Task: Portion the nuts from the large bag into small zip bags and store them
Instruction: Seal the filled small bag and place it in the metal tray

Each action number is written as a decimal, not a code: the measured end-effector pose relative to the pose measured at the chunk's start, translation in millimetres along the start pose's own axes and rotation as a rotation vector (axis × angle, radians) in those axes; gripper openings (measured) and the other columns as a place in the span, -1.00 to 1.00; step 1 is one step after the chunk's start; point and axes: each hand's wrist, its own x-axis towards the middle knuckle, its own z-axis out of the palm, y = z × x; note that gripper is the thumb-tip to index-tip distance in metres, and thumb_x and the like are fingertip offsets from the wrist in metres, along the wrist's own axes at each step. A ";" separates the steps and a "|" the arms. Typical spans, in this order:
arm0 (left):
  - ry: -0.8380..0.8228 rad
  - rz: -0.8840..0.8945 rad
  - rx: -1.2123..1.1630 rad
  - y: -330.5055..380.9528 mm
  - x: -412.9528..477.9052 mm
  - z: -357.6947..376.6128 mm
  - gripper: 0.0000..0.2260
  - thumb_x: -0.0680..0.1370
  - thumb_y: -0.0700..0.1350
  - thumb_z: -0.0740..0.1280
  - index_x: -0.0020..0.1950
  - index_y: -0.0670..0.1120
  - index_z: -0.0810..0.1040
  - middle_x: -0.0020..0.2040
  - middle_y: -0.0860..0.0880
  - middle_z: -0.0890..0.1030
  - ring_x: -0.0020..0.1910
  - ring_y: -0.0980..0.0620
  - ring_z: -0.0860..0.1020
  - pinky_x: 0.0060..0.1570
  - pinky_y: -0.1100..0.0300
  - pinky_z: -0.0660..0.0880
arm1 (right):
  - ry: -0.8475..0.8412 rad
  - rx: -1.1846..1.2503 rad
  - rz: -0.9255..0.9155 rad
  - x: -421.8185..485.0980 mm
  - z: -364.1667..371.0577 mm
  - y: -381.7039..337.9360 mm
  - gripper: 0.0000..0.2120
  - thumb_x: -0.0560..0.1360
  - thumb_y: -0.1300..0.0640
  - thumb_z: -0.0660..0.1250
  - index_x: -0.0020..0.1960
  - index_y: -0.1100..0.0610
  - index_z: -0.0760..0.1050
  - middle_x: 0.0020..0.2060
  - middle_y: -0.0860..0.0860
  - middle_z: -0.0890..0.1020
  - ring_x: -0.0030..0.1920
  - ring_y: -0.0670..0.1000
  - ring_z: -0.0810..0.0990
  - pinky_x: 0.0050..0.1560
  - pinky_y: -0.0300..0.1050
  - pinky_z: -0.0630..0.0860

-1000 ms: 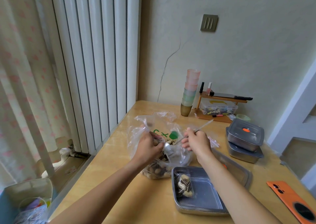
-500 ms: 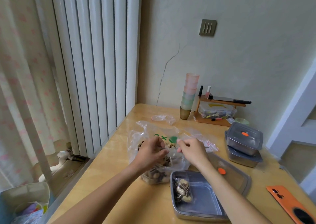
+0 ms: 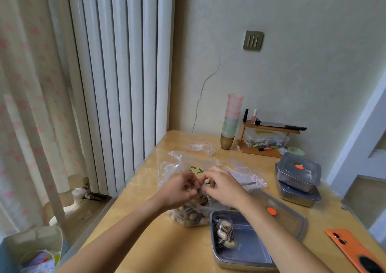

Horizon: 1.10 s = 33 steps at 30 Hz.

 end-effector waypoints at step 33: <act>0.065 0.026 0.072 4.8 1.6 -6.3 -0.68 0.55 -0.08 0.30 0.30 0.05 0.40 0.14 0.03 0.61 0.09 0.06 0.61 0.09 0.07 0.60 | 0.090 -0.061 0.026 1.1 -2.5 8.4 -0.88 0.57 0.06 0.46 -0.13 -0.09 0.58 -0.13 -0.14 0.65 -0.11 -0.12 0.60 -0.01 -0.05 0.60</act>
